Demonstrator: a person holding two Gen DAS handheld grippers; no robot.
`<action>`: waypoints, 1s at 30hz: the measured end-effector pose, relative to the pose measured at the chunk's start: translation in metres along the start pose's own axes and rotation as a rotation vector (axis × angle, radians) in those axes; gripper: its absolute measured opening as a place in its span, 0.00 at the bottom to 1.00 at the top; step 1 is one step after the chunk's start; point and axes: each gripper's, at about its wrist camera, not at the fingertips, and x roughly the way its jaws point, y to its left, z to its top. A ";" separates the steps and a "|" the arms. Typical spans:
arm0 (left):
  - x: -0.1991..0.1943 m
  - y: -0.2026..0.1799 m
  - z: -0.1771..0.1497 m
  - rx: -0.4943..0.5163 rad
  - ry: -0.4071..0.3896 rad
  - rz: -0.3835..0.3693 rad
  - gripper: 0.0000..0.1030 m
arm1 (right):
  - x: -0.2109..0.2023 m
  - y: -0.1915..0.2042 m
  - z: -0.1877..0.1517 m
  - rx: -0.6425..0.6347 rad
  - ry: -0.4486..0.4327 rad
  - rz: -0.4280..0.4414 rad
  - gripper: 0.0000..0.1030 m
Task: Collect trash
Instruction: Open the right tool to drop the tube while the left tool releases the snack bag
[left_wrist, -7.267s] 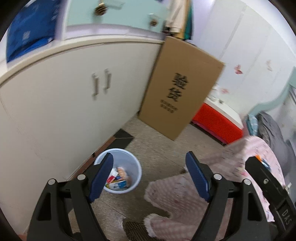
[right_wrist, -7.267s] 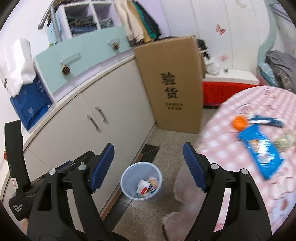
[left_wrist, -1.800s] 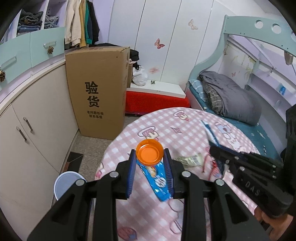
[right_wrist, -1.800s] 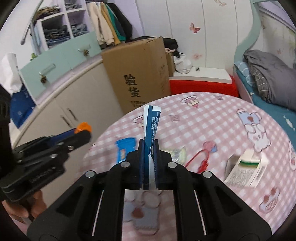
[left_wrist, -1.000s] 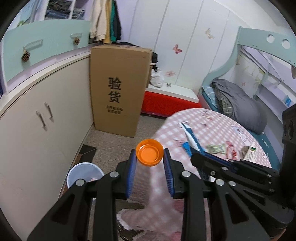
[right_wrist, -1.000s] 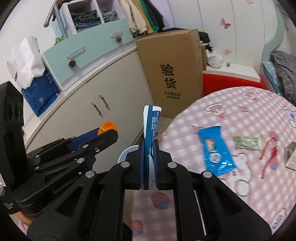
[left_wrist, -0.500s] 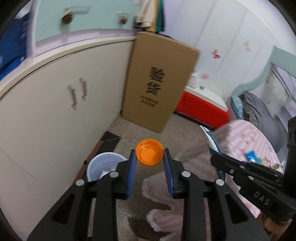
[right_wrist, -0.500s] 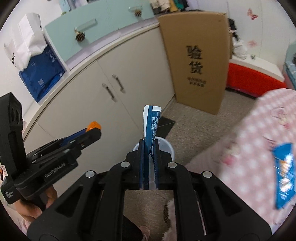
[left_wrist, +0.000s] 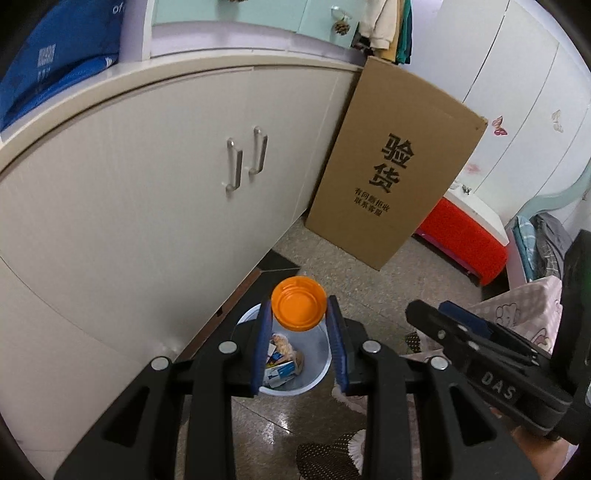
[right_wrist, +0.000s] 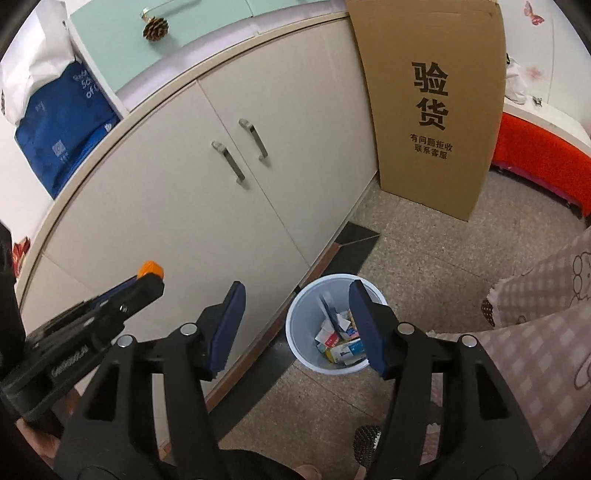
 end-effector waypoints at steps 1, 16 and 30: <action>0.003 0.001 -0.001 0.001 0.005 0.002 0.28 | 0.000 -0.001 -0.001 0.001 0.000 -0.006 0.57; 0.010 -0.031 -0.009 0.039 0.020 -0.019 0.28 | -0.038 -0.020 -0.008 0.024 -0.063 -0.033 0.62; 0.005 -0.057 -0.004 0.084 -0.004 0.008 0.28 | -0.066 -0.027 -0.007 0.014 -0.173 -0.101 0.68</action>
